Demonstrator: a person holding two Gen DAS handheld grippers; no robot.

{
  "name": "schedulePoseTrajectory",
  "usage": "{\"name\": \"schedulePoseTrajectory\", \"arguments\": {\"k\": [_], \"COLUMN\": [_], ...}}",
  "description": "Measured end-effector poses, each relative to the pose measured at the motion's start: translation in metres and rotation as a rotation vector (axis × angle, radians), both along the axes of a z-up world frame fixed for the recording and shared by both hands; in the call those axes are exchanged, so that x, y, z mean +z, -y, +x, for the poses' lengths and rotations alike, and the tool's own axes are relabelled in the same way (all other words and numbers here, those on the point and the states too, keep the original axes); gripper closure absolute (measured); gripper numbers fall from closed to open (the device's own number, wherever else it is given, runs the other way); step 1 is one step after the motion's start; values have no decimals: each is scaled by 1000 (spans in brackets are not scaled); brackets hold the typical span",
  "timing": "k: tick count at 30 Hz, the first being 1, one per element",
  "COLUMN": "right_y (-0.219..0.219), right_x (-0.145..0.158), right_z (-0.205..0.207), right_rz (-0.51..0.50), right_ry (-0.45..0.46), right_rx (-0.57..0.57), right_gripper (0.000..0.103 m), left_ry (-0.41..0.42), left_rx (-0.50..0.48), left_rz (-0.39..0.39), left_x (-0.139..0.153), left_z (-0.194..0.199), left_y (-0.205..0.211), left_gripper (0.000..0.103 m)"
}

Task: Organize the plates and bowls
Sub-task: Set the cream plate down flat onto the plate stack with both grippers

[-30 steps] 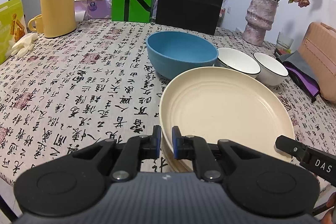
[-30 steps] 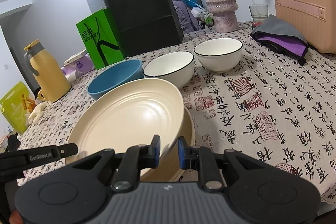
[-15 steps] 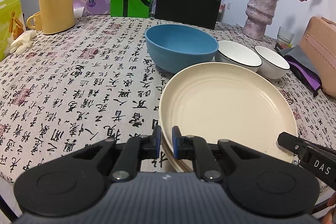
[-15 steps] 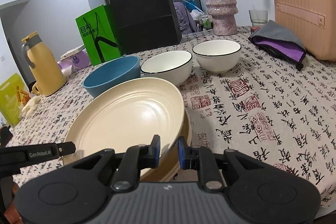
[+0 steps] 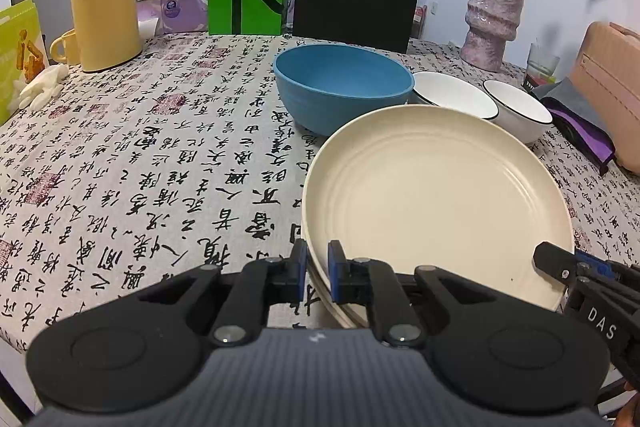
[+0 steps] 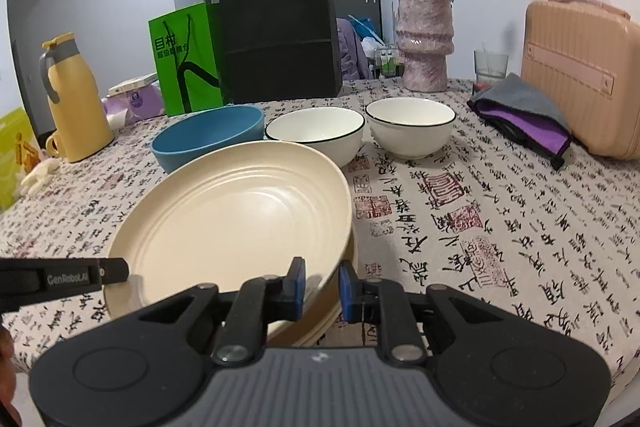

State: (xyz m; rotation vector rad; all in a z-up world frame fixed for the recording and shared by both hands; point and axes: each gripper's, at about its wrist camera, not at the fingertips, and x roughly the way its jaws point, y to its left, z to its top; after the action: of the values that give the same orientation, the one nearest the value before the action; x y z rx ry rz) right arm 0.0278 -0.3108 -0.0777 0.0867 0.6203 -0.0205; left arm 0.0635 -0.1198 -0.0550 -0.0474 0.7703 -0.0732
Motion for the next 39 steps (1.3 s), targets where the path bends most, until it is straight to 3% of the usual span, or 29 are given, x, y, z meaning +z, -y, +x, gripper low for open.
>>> {"name": "schedulePoseTrajectory", "arguments": {"k": [20,34,39], "right_y": [-17,-8,5], "right_x": [-5,-7,-2], "right_z": [-1,0,0], "right_rz": [-146,-114,-52], "right_ry": [8,-5,9], "right_rx": [25,21,23], "right_gripper": [85,83,78], "left_ry": [7,7,-3], "left_rx": [-7,-14,-10], "left_rz": [37,4,-48], "left_x": [-5,-4,-3], "left_z": [0,0,4], "left_y": [4,-1,-12], "left_gripper": [92,90,82]}}
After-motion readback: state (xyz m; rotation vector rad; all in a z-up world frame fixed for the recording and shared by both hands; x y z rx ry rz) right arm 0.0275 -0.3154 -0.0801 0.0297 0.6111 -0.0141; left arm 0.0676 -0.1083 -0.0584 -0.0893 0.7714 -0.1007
